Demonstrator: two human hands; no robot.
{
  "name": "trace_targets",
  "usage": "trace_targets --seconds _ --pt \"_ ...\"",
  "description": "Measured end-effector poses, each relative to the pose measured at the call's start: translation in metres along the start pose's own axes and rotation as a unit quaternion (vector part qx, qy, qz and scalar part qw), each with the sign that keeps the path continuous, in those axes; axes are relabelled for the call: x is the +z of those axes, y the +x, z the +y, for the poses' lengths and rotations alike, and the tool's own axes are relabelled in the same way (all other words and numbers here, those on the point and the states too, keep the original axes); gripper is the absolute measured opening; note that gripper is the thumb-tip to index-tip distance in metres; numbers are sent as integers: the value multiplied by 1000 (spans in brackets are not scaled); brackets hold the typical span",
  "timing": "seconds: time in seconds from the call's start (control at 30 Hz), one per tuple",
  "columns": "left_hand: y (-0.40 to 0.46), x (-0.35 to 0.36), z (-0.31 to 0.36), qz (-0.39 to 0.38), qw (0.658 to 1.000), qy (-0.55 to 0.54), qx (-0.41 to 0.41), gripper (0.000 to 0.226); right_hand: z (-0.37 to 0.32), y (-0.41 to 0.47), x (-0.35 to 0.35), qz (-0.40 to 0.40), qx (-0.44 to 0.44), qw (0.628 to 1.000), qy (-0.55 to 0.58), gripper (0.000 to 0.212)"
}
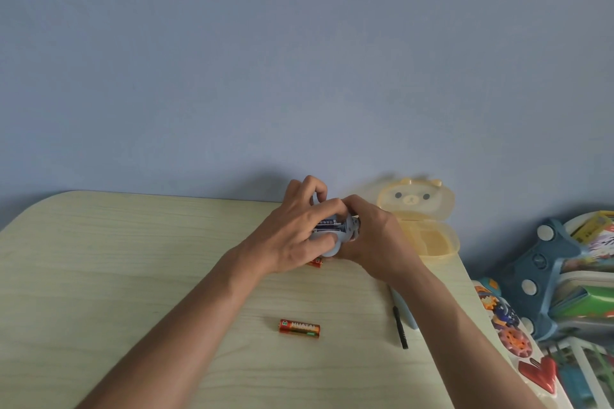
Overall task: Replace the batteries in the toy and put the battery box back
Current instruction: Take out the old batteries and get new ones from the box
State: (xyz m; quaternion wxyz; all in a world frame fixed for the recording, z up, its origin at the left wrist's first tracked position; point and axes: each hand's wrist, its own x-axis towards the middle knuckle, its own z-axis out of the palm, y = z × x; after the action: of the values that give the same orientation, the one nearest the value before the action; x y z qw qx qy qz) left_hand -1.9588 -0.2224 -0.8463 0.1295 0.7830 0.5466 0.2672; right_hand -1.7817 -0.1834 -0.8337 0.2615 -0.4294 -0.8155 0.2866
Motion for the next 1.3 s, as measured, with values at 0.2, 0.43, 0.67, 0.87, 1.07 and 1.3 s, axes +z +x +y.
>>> trace_targets --seconds 0.2,0.43,0.67,0.87,1.07,1.3 --pt "3 -1 -2 -3 1000 -8 9 30 0 -2 -1 -2 17 1000 22 46" --pt "5 -1 -2 -10 1000 7 13 27 0 -2 1 -3 11 1000 14 44" --pt "4 -2 -2 5 1000 -27 5 39 4 -3 3 -9 -11 1000 2 47" --pt "2 -1 -2 9 998 -56 -15 48 -4 -4 -12 -45 28 996 72 52" --pt "-3 1 -2 35 996 -73 -29 45 -7 2 -3 24 68 995 70 9" --pt "-13 12 -9 68 986 -129 -77 63 -6 6 -7 -15 67 997 -40 11"
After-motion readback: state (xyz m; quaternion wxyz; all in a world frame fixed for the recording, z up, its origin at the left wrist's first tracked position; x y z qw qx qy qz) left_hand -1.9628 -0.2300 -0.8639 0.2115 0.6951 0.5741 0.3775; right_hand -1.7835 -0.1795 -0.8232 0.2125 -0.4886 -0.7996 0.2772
